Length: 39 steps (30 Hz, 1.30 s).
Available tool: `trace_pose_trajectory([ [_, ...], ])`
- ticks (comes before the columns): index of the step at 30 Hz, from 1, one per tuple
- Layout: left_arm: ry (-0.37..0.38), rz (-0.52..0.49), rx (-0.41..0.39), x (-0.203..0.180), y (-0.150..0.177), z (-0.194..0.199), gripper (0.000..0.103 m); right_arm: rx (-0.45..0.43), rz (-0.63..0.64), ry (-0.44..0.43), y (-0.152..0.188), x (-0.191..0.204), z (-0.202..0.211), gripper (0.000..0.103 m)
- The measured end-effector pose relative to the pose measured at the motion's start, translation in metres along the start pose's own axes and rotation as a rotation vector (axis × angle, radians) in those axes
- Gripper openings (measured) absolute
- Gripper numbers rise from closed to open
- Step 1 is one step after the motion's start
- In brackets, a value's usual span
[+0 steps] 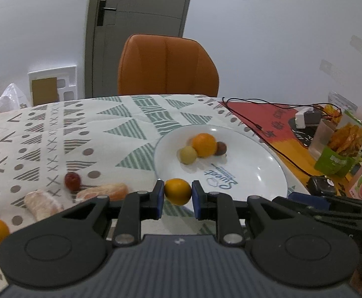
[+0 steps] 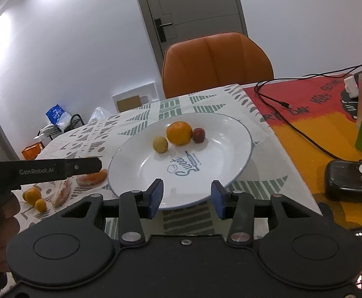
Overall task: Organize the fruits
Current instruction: 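Release the orange onto the plate with the right tool while the left carries the kumquat, then open the left tool to drop the kumquat onto the plate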
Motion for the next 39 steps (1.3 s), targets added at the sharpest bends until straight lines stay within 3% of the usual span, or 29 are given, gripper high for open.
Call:
trace_pose_trajectory([
  [15,0.032,-0.025,-0.021,-0.02,-0.014,-0.001,0.022,-0.022,-0.004,0.014,0.001,-0.001,0.013,0.045],
  [19,0.036,0.002,-0.025,-0.017,-0.018,0.002,0.029,-0.02,-0.001,0.015,0.002,-0.001,0.013,0.048],
  [23,0.001,0.028,-0.027,-0.009,-0.019,0.006,0.049,-0.018,0.003,0.008,0.002,0.002,0.012,0.049],
  [27,-0.036,0.028,-0.03,-0.001,-0.015,0.013,0.059,-0.008,0.011,0.004,0.002,0.01,0.009,0.06],
  [29,-0.051,0.034,-0.033,0.004,-0.012,0.017,0.064,-0.005,0.019,-0.009,0.002,0.016,0.007,0.06],
  [39,-0.131,0.076,-0.04,0.041,0.001,0.041,0.072,0.009,0.098,-0.067,0.003,0.058,-0.005,0.071],
])
Point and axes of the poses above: each gripper's, at about its wrist camera, not at the fingertips, and z roughly against the way its jaws point, x to its left, y to its underside, the point moved 1 cm from there along -z, roughly the way its jaws point, and after that the axes turned 6 degrees about x, right-handed, at the moved point
